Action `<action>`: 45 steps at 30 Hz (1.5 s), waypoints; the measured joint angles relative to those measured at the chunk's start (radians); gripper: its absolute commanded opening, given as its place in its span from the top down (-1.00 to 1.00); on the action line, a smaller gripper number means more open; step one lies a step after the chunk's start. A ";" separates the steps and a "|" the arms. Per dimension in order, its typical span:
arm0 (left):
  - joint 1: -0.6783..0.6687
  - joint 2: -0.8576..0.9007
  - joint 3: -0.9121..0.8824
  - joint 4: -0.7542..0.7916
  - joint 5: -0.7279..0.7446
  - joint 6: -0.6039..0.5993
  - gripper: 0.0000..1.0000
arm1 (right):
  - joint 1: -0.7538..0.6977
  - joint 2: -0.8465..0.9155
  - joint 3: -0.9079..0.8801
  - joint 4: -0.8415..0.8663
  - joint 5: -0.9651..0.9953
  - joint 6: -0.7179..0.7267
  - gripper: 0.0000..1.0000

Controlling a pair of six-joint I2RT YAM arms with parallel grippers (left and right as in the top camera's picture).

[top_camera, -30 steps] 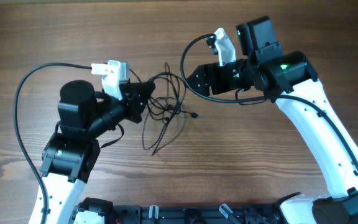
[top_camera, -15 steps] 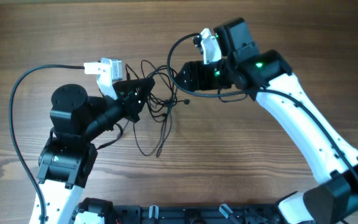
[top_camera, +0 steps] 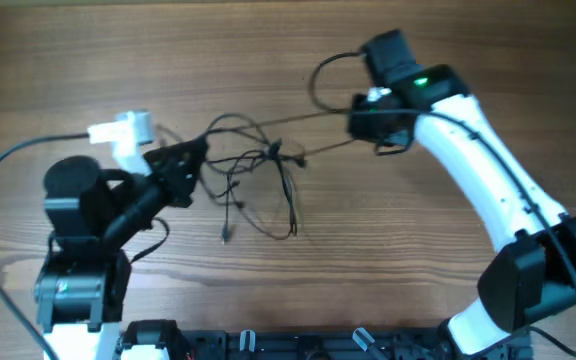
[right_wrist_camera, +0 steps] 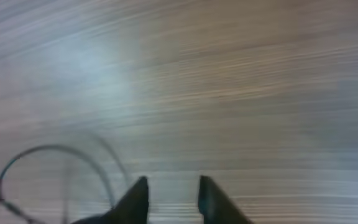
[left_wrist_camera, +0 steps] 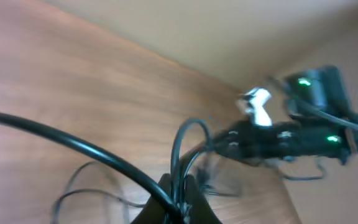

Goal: Untangle cables

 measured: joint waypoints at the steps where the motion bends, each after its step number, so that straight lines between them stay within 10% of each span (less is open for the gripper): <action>1: 0.035 -0.003 0.000 -0.038 0.011 -0.001 0.92 | -0.031 0.000 0.000 -0.019 -0.019 -0.026 0.90; 15: 0.264 0.050 -0.003 -0.203 0.002 0.100 0.10 | -0.213 -0.007 0.002 -0.026 -0.526 -0.377 0.91; 29: -0.089 0.325 -0.003 0.030 0.361 0.183 -0.15 | 0.014 -0.262 0.201 0.175 -0.835 -0.173 0.91; 45: -0.401 0.429 -0.003 0.203 0.384 0.253 -0.12 | 0.014 -0.286 0.215 0.142 -0.843 -0.072 0.91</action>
